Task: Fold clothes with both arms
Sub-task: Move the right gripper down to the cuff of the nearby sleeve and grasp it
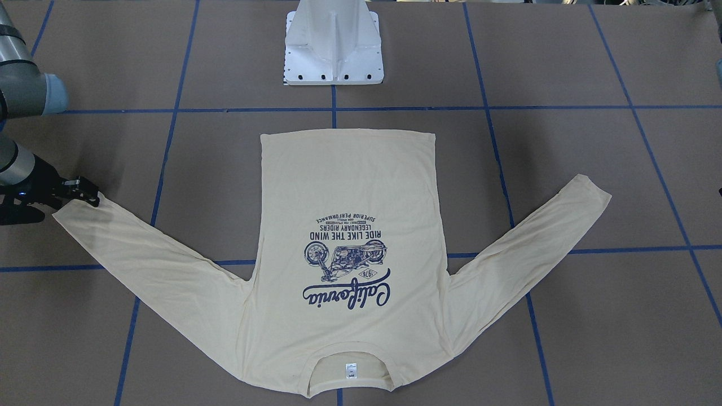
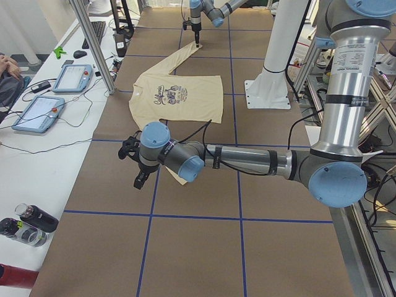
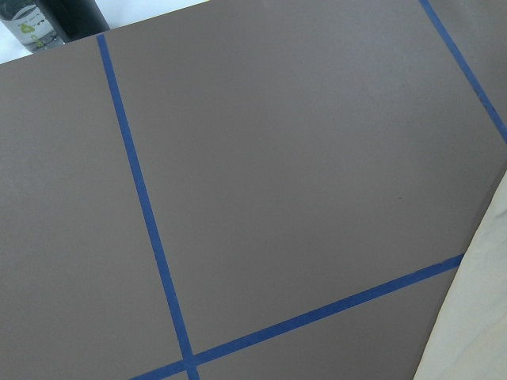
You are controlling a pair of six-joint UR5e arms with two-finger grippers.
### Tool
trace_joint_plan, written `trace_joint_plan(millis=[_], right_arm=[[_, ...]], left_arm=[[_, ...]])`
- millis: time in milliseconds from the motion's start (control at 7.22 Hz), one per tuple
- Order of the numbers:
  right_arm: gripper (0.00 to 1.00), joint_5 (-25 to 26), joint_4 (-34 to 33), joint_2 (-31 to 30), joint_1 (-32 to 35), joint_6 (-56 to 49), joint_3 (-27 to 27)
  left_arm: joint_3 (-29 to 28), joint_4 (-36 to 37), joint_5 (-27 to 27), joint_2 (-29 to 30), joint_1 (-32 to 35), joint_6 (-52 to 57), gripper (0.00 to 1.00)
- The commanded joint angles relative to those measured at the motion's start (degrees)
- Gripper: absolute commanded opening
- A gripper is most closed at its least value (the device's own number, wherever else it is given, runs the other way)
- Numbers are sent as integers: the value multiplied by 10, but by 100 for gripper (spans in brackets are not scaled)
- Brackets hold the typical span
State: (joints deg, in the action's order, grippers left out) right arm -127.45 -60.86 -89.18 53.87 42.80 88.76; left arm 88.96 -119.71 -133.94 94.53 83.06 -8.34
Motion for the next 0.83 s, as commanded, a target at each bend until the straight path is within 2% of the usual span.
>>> trace_joint_plan(millis=[0, 139, 277, 693], right_arm=[[49, -1, -2, -1, -1, 0, -1], [22, -6, -2, 1, -1, 0, 4], [2, -19, -2, 4, 0, 0, 6], [0, -21, -2, 6, 3, 1, 18]], left_arm=[[1, 1, 0, 1, 0, -1, 100], [1, 1, 0, 2, 0, -1, 100], [1, 1, 0, 2, 0, -1, 100], [2, 1, -1, 2, 0, -1, 100]])
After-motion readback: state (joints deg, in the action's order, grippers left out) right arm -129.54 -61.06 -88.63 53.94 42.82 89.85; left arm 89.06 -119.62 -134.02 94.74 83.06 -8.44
